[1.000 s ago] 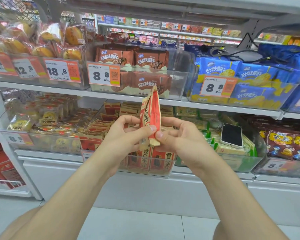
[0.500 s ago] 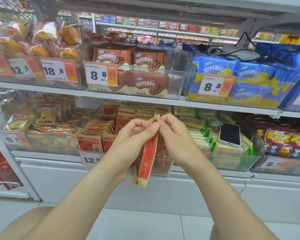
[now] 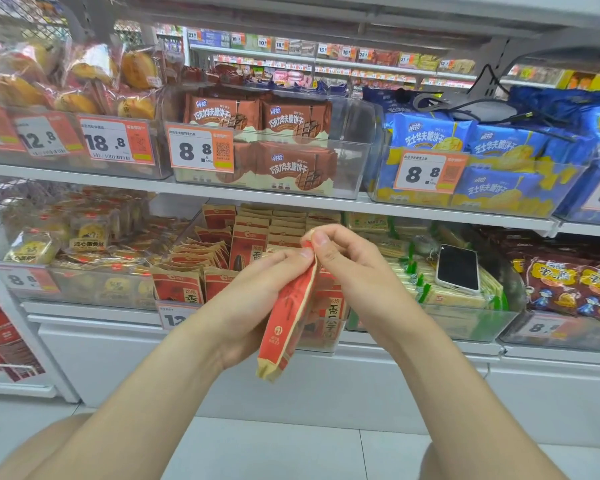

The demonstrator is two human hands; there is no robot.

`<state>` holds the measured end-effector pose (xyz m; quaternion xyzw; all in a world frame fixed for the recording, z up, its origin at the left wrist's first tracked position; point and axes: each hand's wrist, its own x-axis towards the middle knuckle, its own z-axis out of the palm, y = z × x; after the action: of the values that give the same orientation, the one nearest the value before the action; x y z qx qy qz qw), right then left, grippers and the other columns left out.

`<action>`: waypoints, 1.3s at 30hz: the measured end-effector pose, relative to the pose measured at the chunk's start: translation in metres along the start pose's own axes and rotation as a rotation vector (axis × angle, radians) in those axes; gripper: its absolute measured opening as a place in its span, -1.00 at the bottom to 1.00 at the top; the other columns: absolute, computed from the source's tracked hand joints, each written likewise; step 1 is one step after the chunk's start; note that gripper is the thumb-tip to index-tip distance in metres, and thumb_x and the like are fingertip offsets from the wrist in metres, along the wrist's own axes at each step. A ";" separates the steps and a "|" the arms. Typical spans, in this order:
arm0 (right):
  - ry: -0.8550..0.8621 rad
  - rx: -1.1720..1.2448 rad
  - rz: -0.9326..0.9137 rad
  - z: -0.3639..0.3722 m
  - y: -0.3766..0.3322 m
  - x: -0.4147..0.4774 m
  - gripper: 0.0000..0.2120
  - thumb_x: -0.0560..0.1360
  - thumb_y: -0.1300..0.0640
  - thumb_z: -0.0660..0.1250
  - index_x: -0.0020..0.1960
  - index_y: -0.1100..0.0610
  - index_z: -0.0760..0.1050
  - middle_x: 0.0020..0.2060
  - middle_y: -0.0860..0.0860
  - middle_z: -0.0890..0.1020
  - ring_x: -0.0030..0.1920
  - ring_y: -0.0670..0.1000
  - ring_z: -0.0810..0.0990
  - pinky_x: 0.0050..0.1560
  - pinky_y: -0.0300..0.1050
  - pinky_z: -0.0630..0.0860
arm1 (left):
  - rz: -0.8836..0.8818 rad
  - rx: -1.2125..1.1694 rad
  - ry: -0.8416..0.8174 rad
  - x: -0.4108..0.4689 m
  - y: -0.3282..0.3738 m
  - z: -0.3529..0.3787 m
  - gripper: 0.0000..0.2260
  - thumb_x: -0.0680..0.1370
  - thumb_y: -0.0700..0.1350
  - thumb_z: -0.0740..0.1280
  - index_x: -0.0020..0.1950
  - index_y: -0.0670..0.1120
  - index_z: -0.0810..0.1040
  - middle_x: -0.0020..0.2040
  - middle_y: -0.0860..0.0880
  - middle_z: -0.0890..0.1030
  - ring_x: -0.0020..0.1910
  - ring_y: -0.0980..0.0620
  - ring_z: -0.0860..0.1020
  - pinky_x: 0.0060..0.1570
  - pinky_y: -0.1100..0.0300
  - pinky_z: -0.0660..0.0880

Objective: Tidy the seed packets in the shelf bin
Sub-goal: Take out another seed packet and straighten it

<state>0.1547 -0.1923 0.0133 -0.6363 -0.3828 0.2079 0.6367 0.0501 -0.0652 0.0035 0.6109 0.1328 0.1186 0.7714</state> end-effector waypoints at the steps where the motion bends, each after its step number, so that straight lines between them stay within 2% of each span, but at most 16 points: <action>1: 0.028 0.008 0.007 -0.001 0.001 0.001 -0.82 0.71 0.03 0.31 0.09 0.11 0.62 -0.14 0.08 0.64 -0.22 -0.06 0.62 -0.28 -0.24 0.59 | -0.021 0.011 -0.028 -0.001 -0.002 0.000 -0.63 0.63 0.11 0.36 0.29 -0.12 0.67 0.14 -0.22 0.76 0.11 -0.23 0.75 0.13 -0.10 0.69; 4: 0.194 -0.079 -0.073 -0.004 0.008 0.006 -0.84 0.68 0.07 0.39 -0.03 0.11 0.62 -0.25 -0.02 0.63 -0.26 -0.10 0.56 -0.24 -0.24 0.52 | -0.078 0.107 -0.124 -0.007 -0.004 -0.003 -0.63 0.72 0.13 0.30 0.36 -0.09 0.64 0.21 -0.20 0.74 0.22 -0.21 0.72 0.26 -0.17 0.65; 7: 0.368 -0.240 -0.210 -0.006 0.014 0.011 -0.86 0.64 0.07 0.46 -0.07 0.09 0.66 -0.30 -0.13 0.68 -0.28 -0.17 0.60 -0.19 -0.25 0.54 | -0.045 0.307 -0.211 -0.009 -0.002 -0.012 -0.75 0.74 -0.04 0.32 0.36 -0.07 0.65 0.21 -0.14 0.76 0.22 -0.16 0.73 0.30 -0.21 0.63; 11: 0.431 -0.226 -0.260 -0.001 0.013 0.011 -0.93 0.58 0.04 0.54 -0.04 0.02 0.70 -0.19 -0.12 0.74 -0.16 -0.16 0.69 -0.06 -0.19 0.59 | 0.026 0.412 -0.243 -0.009 0.005 -0.025 -0.75 0.77 -0.16 0.24 0.37 -0.09 0.64 0.18 -0.12 0.77 0.16 -0.11 0.75 0.11 0.06 0.70; 13: 0.450 -0.222 -0.257 0.002 0.011 0.013 -0.85 0.54 0.03 0.58 0.08 -0.05 0.68 -0.08 -0.12 0.74 -0.03 -0.13 0.72 0.01 -0.15 0.64 | 0.055 0.418 -0.207 -0.011 0.012 -0.028 -0.74 0.77 -0.18 0.23 0.37 -0.09 0.65 0.13 -0.11 0.78 0.07 -0.07 0.78 -0.10 0.19 0.70; 15: 0.408 -0.214 -0.214 0.004 0.012 0.016 -0.69 0.52 0.03 0.60 0.21 -0.11 0.61 0.03 -0.12 0.73 0.04 -0.12 0.72 0.06 -0.07 0.68 | 0.097 0.403 -0.116 -0.012 0.018 -0.033 -0.76 0.75 -0.19 0.25 0.33 -0.09 0.66 0.06 -0.09 0.80 -0.07 -0.02 0.79 -0.33 0.31 0.63; 16: 0.364 -0.196 -0.187 0.007 0.013 0.018 -0.66 0.53 0.06 0.59 0.23 -0.12 0.58 0.05 -0.10 0.73 0.04 -0.11 0.72 0.08 -0.02 0.69 | 0.143 0.402 -0.071 -0.010 0.020 -0.037 -0.77 0.74 -0.19 0.27 0.32 -0.07 0.67 0.05 -0.08 0.80 -0.06 -0.03 0.79 -0.32 0.27 0.65; 18: 0.307 -0.202 -0.167 0.013 0.015 0.024 -0.68 0.55 0.13 0.57 0.21 -0.09 0.55 0.03 -0.08 0.75 0.03 -0.07 0.73 0.08 0.04 0.70 | 0.260 0.441 0.043 -0.002 0.023 -0.052 -0.79 0.69 -0.18 0.38 0.29 -0.03 0.70 0.06 -0.02 0.80 0.01 -0.05 0.79 -0.12 0.10 0.74; 21: 0.390 -0.230 -0.307 0.025 0.014 0.030 -0.74 0.58 0.25 0.51 0.11 -0.05 0.54 -0.05 -0.06 0.73 -0.02 -0.03 0.73 0.04 0.05 0.67 | 0.378 0.644 0.377 0.013 0.021 -0.083 -0.78 0.56 -0.14 0.58 0.18 0.05 0.72 -0.04 0.14 0.79 0.00 0.16 0.75 0.03 0.18 0.68; 23: 0.502 -0.205 -0.419 0.034 0.013 0.034 -0.75 0.60 0.27 0.48 0.08 -0.03 0.51 -0.09 -0.05 0.71 -0.04 0.02 0.73 0.03 0.12 0.66 | 0.353 0.845 0.572 0.018 0.020 -0.103 -0.77 0.54 -0.17 0.58 0.12 0.10 0.70 -0.10 0.16 0.76 -0.02 0.23 0.70 0.10 0.15 0.64; 24: 0.544 -0.214 -0.454 0.038 0.014 0.037 -0.77 0.61 0.25 0.47 0.09 -0.02 0.50 -0.09 -0.07 0.70 -0.05 0.01 0.72 0.02 0.14 0.66 | 0.319 0.933 0.600 0.021 0.019 -0.111 -0.78 0.55 -0.19 0.55 0.10 0.10 0.70 -0.09 0.17 0.74 -0.01 0.21 0.68 0.15 0.09 0.64; 29: 0.517 -0.406 -0.485 0.057 0.031 0.063 -0.82 0.63 0.21 0.46 0.13 0.04 0.50 -0.10 -0.13 0.68 -0.17 -0.04 0.67 -0.09 0.14 0.62 | 0.197 1.187 0.394 0.033 0.014 -0.120 -0.85 0.63 0.02 0.42 0.12 0.10 0.76 0.05 0.12 0.75 0.10 0.00 0.69 0.27 -0.09 0.61; 32: 0.460 -0.508 -0.453 0.067 0.042 0.078 -0.83 0.63 0.21 0.45 0.08 0.02 0.49 -0.15 -0.18 0.65 -0.22 -0.12 0.64 -0.12 -0.12 0.56 | 0.109 1.294 0.264 0.036 0.014 -0.121 -0.72 0.56 0.14 0.30 0.11 0.15 0.76 0.06 0.16 0.74 0.12 -0.05 0.66 0.32 -0.15 0.54; 34: 0.399 -0.546 -0.408 0.067 0.050 0.085 -0.82 0.63 0.23 0.44 0.07 0.01 0.47 -0.18 -0.17 0.65 -0.29 -0.15 0.62 -0.21 -0.21 0.50 | 0.074 1.341 0.226 0.035 0.013 -0.121 -0.73 0.56 0.11 0.32 0.18 0.16 0.74 0.14 0.17 0.71 0.23 -0.05 0.59 0.41 -0.15 0.42; 37: 0.319 -0.636 -0.389 0.070 0.060 0.095 -0.81 0.63 0.24 0.42 0.14 -0.01 0.52 -0.14 -0.16 0.69 -0.30 -0.15 0.57 -0.16 -0.19 0.45 | 0.050 1.385 0.199 0.037 0.011 -0.124 -0.73 0.58 0.10 0.34 0.24 0.19 0.71 0.20 0.19 0.67 0.35 -0.05 0.43 0.40 -0.18 0.27; 39: 0.286 -0.718 -0.395 0.073 0.065 0.101 -0.79 0.64 0.23 0.41 0.22 -0.01 0.59 -0.05 -0.14 0.72 -0.21 -0.15 0.58 -0.06 -0.17 0.48 | 0.023 1.379 0.199 0.039 0.012 -0.125 -0.74 0.59 0.11 0.33 0.23 0.21 0.71 0.19 0.16 0.66 0.37 -0.08 0.38 0.37 -0.20 0.23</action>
<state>0.1769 -0.0620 -0.0346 -0.7544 -0.4533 -0.1545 0.4489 0.0427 0.0649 -0.0149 0.9489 0.2416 0.0709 0.1904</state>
